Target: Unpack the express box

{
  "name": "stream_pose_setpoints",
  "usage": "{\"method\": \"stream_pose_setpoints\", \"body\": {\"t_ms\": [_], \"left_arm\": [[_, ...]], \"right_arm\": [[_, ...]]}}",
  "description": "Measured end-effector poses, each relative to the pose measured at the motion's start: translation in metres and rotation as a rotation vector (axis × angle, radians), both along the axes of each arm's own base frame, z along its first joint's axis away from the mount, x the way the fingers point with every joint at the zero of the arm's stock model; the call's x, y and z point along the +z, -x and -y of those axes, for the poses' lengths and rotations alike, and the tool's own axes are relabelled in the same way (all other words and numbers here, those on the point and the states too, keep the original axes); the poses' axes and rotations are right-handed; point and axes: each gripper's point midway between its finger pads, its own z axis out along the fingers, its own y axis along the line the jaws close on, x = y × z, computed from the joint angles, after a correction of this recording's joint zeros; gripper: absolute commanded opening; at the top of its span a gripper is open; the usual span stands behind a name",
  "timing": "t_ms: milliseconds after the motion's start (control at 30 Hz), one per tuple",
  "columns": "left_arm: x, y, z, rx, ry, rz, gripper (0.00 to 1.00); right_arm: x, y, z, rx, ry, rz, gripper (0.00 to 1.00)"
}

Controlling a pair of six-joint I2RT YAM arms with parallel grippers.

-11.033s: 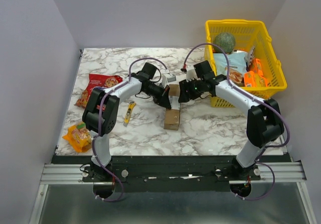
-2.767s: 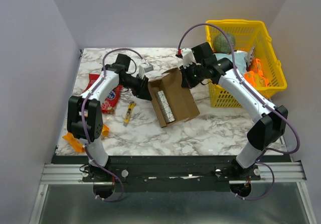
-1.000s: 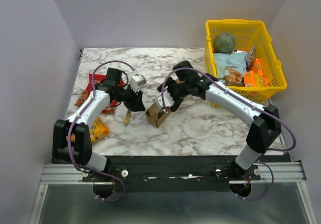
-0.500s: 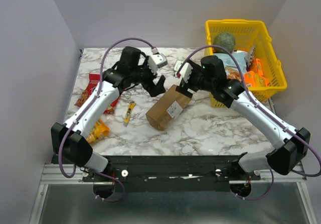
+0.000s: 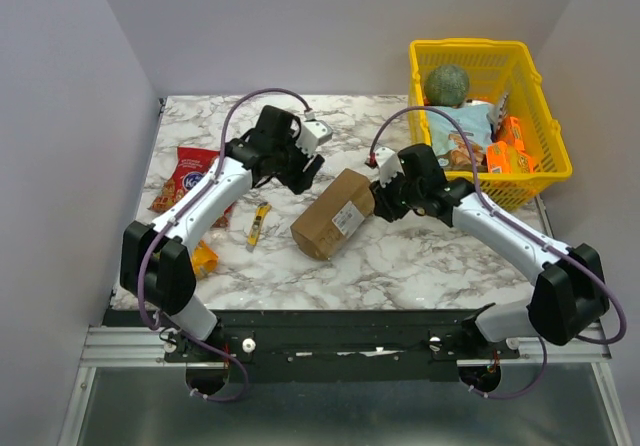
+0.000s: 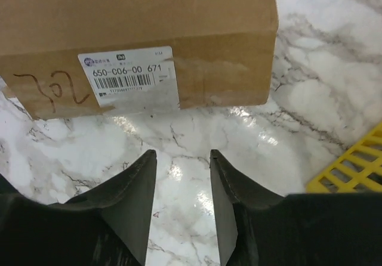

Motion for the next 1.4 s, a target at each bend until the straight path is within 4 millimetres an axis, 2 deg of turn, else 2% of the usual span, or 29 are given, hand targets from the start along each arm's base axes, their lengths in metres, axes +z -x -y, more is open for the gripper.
{"method": "stream_pose_setpoints", "body": {"t_ms": [67, 133, 333, 367, 400, 500, 667, 733, 833, 900, 1033, 1133, 1400], "left_arm": [[0.000, -0.008, -0.015, 0.052, 0.011, -0.015, 0.63], [-0.002, -0.011, -0.023, 0.076, 0.024, -0.035, 0.59], [-0.021, 0.001, -0.012, 0.022, 0.058, -0.133, 0.52], [-0.026, 0.002, -0.010, 0.013, 0.062, -0.152, 0.52], [-0.033, 0.004, -0.006, 0.000, 0.071, -0.181, 0.53], [-0.048, 0.010, 0.001, -0.032, 0.093, -0.253, 0.54], [-0.055, 0.022, 0.009, -0.088, 0.161, -0.355, 0.55], [-0.054, 0.023, 0.012, -0.107, 0.199, -0.388, 0.56], [-0.054, 0.019, 0.012, -0.119, 0.260, -0.437, 0.57], [-0.055, 0.018, 0.010, -0.121, 0.302, -0.470, 0.58], [-0.058, 0.016, 0.005, -0.121, 0.372, -0.547, 0.59], [-0.062, 0.018, 0.007, -0.131, 0.406, -0.607, 0.60], [-0.077, 0.027, 0.011, -0.145, 0.478, -0.773, 0.60]], "right_arm": [[-0.014, 0.004, 0.001, 0.011, 0.017, -0.031, 0.25], [-0.032, 0.011, 0.003, 0.019, 0.033, -0.079, 0.22], [-0.066, 0.030, -0.003, 0.030, -0.013, -0.251, 0.18], [-0.068, 0.032, -0.005, 0.029, -0.032, -0.276, 0.20], [-0.070, 0.032, -0.006, 0.027, -0.050, -0.298, 0.30], [-0.071, 0.034, -0.009, 0.022, -0.101, -0.340, 0.44], [-0.082, 0.040, -0.011, -0.003, -0.129, -0.406, 0.52], [-0.084, 0.045, -0.017, 0.015, -0.156, -0.446, 0.60], [-0.078, 0.060, -0.030, 0.097, -0.254, -0.535, 0.70], [-0.066, 0.071, -0.040, 0.175, -0.337, -0.579, 0.75], [-0.044, 0.079, -0.055, 0.258, -0.466, -0.618, 0.79], [-0.039, 0.079, -0.060, 0.264, -0.516, -0.650, 0.80], [-0.060, 0.065, -0.062, 0.096, -0.587, -0.838, 0.89]]}}
